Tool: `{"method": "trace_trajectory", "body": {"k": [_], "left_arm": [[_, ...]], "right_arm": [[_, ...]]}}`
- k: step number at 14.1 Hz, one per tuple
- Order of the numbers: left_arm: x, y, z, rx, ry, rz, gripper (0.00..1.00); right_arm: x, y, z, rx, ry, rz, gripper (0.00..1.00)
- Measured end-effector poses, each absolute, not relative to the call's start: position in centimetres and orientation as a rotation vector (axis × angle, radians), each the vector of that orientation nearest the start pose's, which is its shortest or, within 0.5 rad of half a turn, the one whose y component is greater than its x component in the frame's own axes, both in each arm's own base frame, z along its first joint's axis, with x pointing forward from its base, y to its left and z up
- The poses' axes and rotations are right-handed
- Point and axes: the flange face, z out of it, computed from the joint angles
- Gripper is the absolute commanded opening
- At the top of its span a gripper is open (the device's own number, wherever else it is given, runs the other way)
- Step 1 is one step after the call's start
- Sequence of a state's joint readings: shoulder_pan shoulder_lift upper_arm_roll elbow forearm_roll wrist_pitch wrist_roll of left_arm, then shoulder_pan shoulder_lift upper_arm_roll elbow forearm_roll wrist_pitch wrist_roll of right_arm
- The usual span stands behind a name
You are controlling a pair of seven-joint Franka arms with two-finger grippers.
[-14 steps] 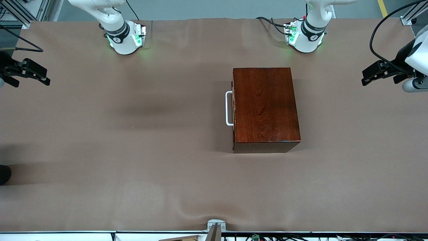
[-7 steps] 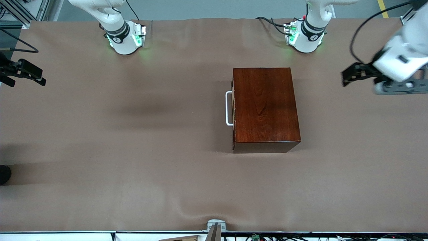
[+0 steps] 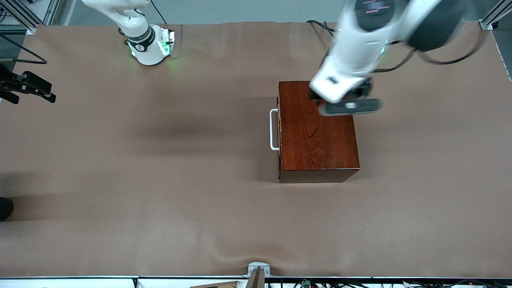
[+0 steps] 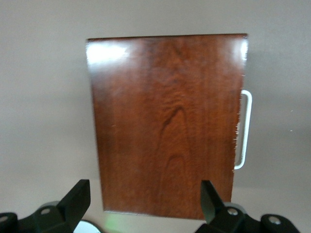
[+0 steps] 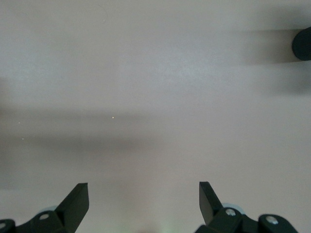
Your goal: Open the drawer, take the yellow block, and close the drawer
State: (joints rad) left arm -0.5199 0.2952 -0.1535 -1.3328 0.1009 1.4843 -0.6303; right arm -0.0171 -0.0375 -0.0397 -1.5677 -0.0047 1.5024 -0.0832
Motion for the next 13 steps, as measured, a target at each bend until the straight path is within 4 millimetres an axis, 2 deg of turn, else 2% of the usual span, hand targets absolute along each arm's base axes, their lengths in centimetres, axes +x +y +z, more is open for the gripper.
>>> {"method": "trace_trajectory", "body": {"k": [2, 4, 9, 13], "left_arm": [[49.9, -41.9, 53.2, -3.007, 0.146, 0.075, 1.0], [49.1, -45.3, 50.6, -3.013, 0.162, 0.059, 1.0], [48.2, -51.9, 43.8, -3.028, 0.107, 0.054, 1.0], [47.3, -54.9, 38.8, -2.971, 0.147, -0.006, 1.0]], "right_arm": [[53.6, -3.2, 63.9, -3.142, -0.04, 0.046, 1.0], [53.7, -3.2, 63.7, -3.142, -0.039, 0.05, 1.0], [53.8, -3.2, 63.6, -3.142, -0.038, 0.052, 1.0], [53.8, -3.2, 63.6, -3.142, -0.04, 0.051, 1.0]]}}
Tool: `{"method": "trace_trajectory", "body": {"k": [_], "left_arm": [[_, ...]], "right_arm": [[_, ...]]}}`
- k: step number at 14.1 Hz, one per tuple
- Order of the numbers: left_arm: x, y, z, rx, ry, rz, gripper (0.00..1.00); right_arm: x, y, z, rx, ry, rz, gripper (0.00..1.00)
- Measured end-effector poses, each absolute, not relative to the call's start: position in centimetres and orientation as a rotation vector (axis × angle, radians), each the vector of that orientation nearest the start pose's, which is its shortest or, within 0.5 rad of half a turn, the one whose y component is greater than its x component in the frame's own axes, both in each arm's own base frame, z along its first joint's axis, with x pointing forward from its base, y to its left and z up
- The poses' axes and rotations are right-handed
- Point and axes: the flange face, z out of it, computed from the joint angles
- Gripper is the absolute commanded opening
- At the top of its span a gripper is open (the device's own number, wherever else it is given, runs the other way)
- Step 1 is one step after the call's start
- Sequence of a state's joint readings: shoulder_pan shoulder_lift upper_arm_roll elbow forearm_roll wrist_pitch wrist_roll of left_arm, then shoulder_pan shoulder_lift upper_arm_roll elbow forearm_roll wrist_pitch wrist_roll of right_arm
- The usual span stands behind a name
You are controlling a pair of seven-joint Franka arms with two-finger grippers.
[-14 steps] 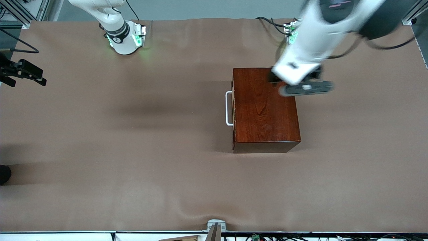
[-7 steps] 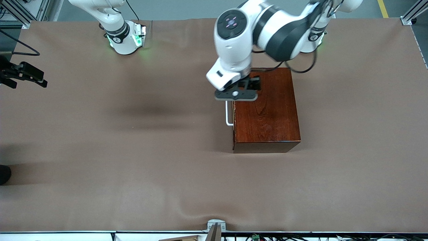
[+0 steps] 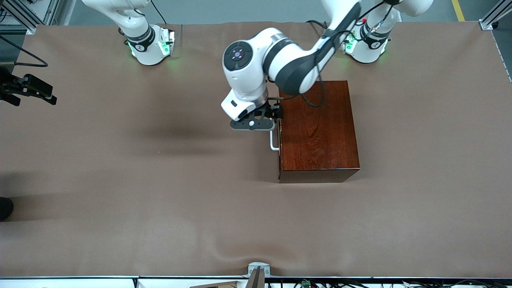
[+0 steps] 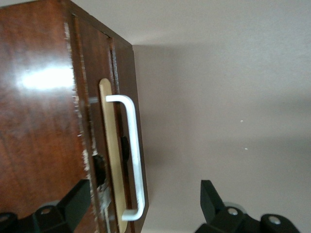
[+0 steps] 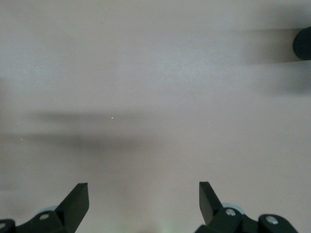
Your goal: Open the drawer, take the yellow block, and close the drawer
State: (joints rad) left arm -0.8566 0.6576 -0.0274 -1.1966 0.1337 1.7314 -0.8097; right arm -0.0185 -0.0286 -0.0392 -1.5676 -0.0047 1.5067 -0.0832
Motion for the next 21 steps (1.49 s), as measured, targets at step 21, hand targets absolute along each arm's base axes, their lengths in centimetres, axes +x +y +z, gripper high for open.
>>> {"method": "trace_trajectory", "body": {"k": [21], "left_arm": [[45.5, -57.0, 29.9, -2.855, 0.102, 0.021, 1.0]], "right_arm": [[53.8, -3.2, 63.6, -3.142, -0.04, 0.053, 1.0]]}}
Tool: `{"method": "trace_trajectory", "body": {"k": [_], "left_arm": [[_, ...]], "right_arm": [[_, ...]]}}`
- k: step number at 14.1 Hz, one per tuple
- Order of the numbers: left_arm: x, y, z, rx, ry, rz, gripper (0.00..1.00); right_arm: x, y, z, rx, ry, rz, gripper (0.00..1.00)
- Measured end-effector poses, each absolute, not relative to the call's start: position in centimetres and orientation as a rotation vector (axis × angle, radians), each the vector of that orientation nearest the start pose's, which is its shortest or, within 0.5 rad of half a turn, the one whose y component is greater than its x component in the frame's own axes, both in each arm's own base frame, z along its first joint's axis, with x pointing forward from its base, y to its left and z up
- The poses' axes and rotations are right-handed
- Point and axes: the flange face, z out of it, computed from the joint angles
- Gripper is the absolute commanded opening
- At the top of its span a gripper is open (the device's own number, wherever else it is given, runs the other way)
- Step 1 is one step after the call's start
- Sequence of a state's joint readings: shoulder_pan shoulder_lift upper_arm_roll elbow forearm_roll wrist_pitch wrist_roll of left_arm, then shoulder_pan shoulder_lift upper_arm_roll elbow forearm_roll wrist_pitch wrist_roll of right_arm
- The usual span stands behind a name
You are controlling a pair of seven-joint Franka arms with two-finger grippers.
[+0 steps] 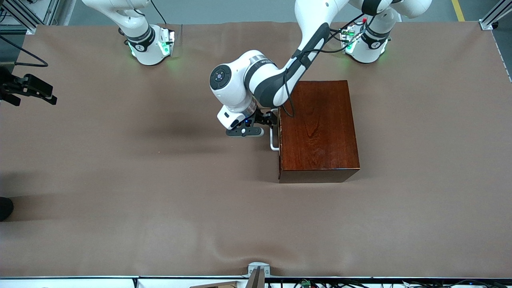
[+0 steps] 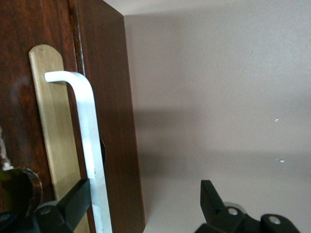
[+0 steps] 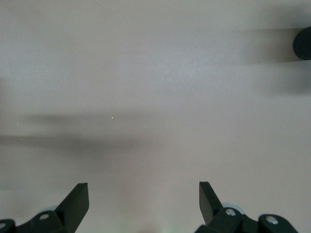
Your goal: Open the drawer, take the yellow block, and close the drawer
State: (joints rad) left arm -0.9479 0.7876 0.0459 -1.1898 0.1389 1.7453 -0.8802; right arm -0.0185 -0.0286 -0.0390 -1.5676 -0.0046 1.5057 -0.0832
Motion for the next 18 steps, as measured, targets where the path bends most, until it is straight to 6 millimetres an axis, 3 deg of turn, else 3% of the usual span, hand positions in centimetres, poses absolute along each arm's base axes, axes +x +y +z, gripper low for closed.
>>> {"method": "trace_trajectory", "body": {"k": [10, 18], "left_arm": [[45.6, -56.7, 28.6, -2.84, 0.069, 0.035, 1.0], [45.4, -58.0, 29.3, -2.908, -0.039, -0.011, 1.0]], "right_arm": [[53.8, -3.2, 63.6, -3.142, -0.031, 0.053, 1.0], [53.8, -2.5, 63.6, -3.11, -0.029, 0.051, 1.0]]}}
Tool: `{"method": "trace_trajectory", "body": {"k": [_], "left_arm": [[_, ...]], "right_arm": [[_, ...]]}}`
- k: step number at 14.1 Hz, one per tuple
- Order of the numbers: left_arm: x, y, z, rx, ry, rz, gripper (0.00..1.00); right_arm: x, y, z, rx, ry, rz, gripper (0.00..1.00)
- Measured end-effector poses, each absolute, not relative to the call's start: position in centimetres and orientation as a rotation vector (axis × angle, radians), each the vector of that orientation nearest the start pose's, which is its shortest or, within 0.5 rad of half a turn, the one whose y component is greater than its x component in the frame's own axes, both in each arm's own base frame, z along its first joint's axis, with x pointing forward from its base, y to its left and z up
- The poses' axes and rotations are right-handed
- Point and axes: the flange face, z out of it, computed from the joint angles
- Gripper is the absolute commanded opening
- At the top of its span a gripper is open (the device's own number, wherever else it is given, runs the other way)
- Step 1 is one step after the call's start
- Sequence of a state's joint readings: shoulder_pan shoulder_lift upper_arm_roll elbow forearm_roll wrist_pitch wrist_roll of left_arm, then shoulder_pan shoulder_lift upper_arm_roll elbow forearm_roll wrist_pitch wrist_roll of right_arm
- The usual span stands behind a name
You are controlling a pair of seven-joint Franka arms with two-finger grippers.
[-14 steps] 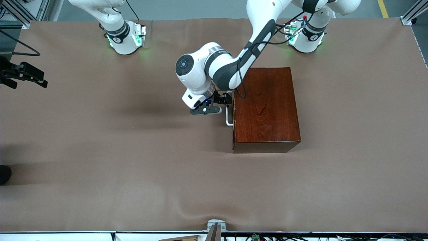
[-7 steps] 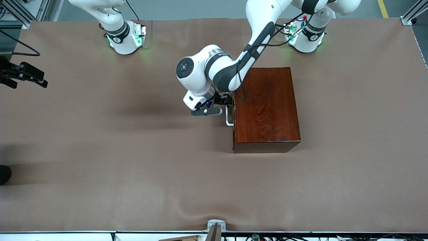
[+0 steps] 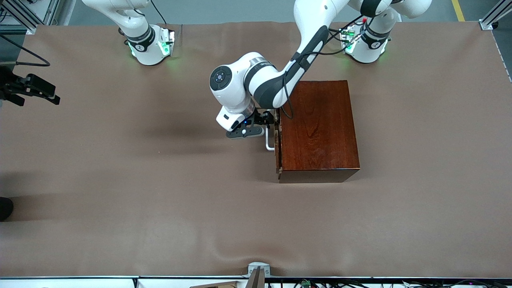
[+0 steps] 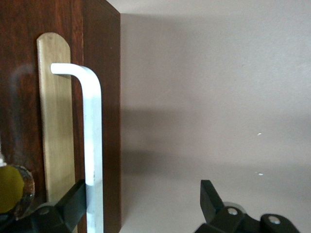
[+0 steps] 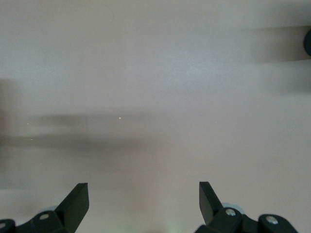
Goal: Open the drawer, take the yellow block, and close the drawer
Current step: 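Pull the drawer handle outward with the left gripper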
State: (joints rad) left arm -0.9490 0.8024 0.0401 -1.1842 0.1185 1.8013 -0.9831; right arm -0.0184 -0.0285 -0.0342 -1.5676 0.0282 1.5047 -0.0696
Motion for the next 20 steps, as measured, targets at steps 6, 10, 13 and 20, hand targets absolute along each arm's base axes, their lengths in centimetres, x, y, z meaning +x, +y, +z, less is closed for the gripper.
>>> {"method": "trace_trajectory", "body": {"k": [6, 10, 13, 20], "left_arm": [[45.4, -58.8, 29.7, -2.977, -0.086, -0.022, 1.0], [45.5, -59.4, 29.7, -3.014, -0.156, -0.05, 1.0], [45.4, -59.9, 29.9, -3.036, -0.195, -0.073, 1.0], [45.1, -61.0, 30.1, -3.1, -0.227, -0.096, 1.0]], "right_arm": [[53.9, -1.4, 63.6, -3.101, 0.146, 0.057, 1.0], [53.8, -0.8, 63.5, -3.097, 0.229, 0.07, 1.0], [53.7, -0.8, 63.4, -3.097, 0.239, 0.089, 1.0], [53.7, -0.8, 63.4, -3.097, 0.243, 0.091, 1.0]]}}
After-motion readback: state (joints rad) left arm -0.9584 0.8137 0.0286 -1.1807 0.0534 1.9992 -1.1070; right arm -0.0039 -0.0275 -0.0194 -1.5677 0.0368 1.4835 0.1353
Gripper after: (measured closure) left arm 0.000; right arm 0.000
